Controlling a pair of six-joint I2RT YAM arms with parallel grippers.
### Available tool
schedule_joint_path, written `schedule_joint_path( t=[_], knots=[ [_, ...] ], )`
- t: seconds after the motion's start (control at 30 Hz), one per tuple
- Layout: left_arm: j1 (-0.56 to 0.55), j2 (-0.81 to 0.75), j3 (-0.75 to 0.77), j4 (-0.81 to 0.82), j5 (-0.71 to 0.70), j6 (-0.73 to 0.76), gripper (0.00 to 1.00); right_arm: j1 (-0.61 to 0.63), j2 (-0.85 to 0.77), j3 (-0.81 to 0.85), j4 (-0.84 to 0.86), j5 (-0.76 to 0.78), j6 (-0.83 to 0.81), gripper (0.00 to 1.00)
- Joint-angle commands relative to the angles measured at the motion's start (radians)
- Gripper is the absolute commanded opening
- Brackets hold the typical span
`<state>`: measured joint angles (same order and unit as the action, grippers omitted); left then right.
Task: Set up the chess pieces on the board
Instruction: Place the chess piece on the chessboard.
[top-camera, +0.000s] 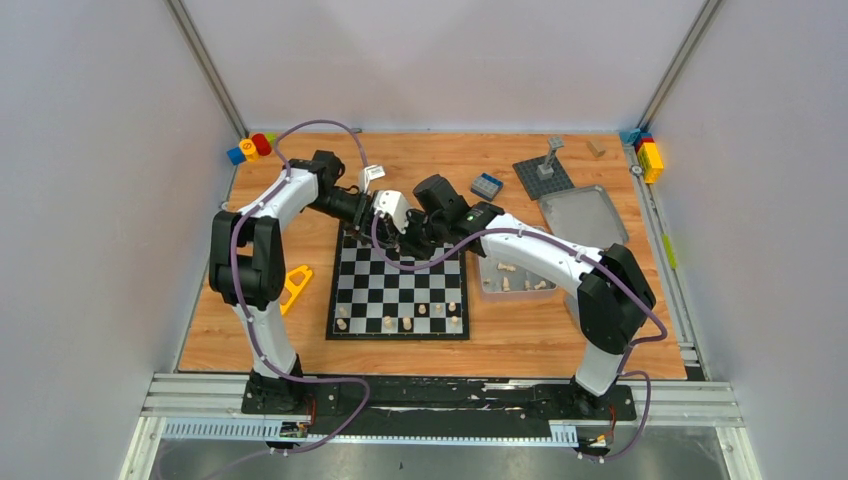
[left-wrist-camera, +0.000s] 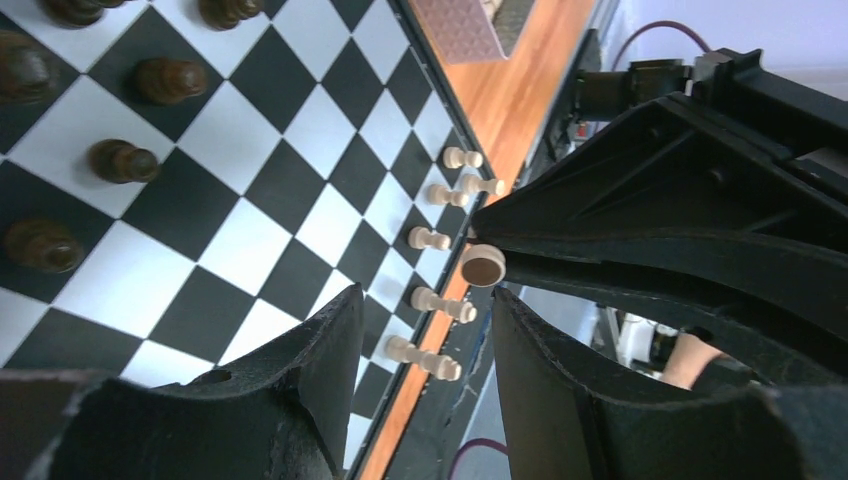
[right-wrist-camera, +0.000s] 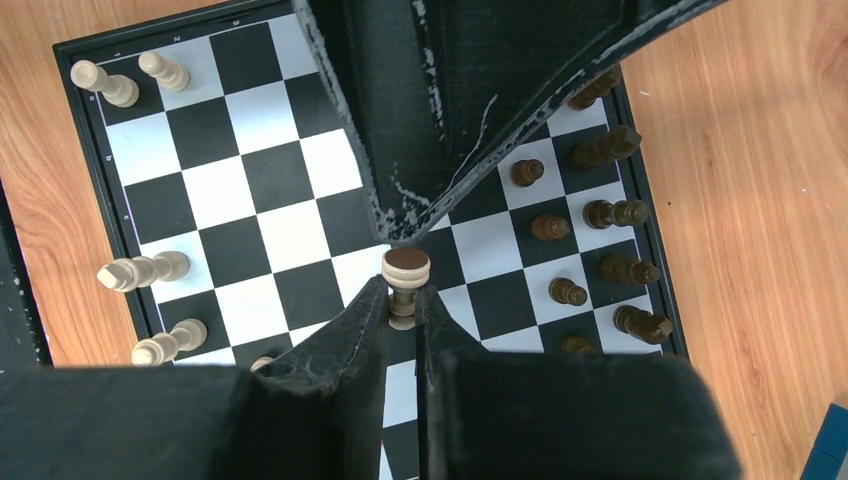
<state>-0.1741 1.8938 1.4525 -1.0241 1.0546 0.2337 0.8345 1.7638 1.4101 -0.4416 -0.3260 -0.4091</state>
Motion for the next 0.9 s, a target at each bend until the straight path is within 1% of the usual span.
schedule_joint_path(
  t=[0.0,0.27,0.57,0.87],
  knots=[
    [-0.019,0.003,0.039,-0.026,0.108,-0.035,0.57,-0.004,-0.002,0.029,0.051,0.011,0.047,0.12],
    [-0.027,0.005,0.028,0.005,0.118,-0.067,0.57,-0.004,0.002,0.038,0.053,0.005,0.059,0.11],
    [-0.030,0.021,0.024,0.014,0.143,-0.073,0.50,-0.004,-0.022,0.021,0.066,0.005,0.070,0.11],
    [-0.030,0.027,0.015,0.020,0.146,-0.078,0.48,-0.006,-0.029,0.024,0.071,0.008,0.076,0.11]
  ],
)
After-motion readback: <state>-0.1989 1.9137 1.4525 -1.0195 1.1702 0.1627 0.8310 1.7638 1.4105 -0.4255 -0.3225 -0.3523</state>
